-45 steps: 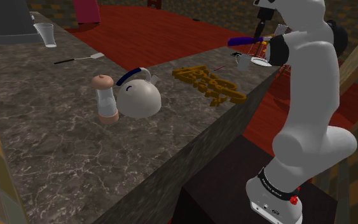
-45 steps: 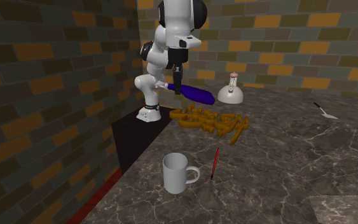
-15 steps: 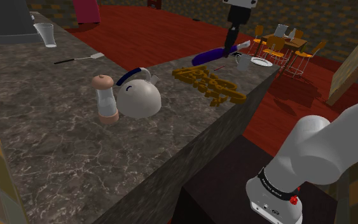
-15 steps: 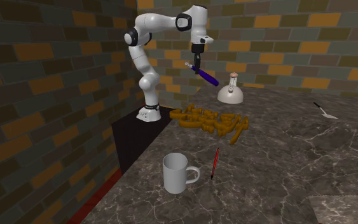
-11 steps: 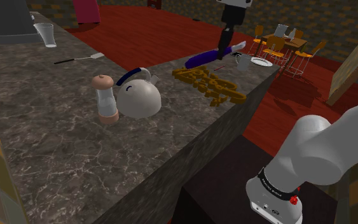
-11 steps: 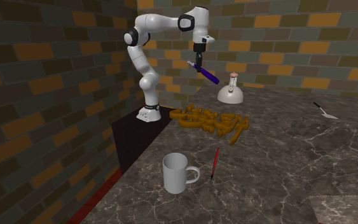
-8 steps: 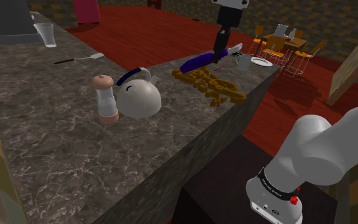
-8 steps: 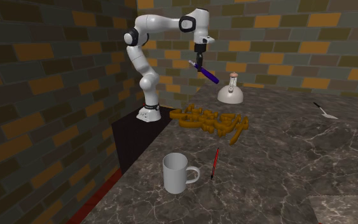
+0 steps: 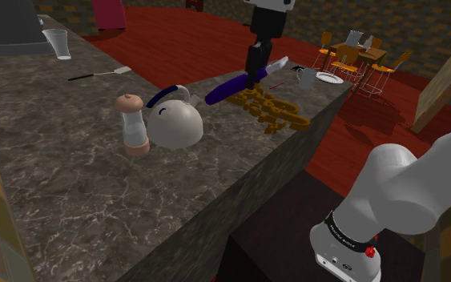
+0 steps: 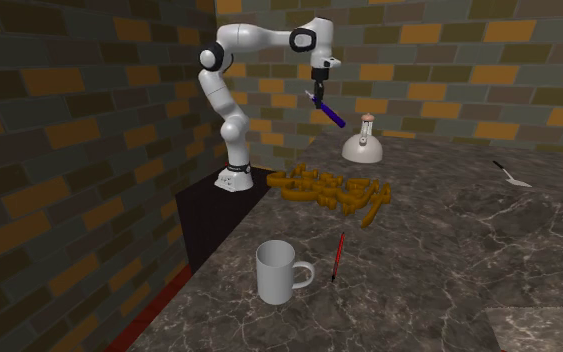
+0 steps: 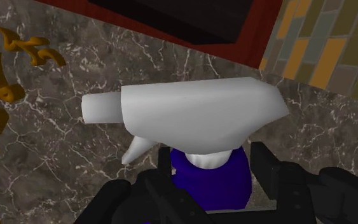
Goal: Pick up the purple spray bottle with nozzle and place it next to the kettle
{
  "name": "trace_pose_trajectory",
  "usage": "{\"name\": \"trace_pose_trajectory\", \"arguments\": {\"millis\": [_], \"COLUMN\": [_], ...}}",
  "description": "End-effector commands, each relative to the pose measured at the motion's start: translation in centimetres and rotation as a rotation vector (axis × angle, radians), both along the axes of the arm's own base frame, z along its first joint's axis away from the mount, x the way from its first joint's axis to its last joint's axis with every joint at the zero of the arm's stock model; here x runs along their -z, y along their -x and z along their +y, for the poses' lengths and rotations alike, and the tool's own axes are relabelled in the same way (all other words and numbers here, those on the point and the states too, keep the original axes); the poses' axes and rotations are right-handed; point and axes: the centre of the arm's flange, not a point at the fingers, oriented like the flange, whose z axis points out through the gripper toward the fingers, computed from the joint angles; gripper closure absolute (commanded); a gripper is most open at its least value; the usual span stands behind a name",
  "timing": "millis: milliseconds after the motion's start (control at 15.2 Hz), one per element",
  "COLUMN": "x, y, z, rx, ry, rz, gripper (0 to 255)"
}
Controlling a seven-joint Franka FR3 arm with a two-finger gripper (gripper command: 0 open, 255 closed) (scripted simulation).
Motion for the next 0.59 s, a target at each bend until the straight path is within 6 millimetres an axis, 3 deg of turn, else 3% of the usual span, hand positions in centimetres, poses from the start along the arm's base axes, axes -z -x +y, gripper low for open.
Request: {"name": "trace_pose_trajectory", "arguments": {"millis": [0,528], "x": [-0.3,-0.3], "y": [0.5,1.9], "z": [2.5,12.5], "rx": [0.001,0.001], "ry": [0.000,0.000], "rz": [0.000,0.000], "gripper": [255,255]}}
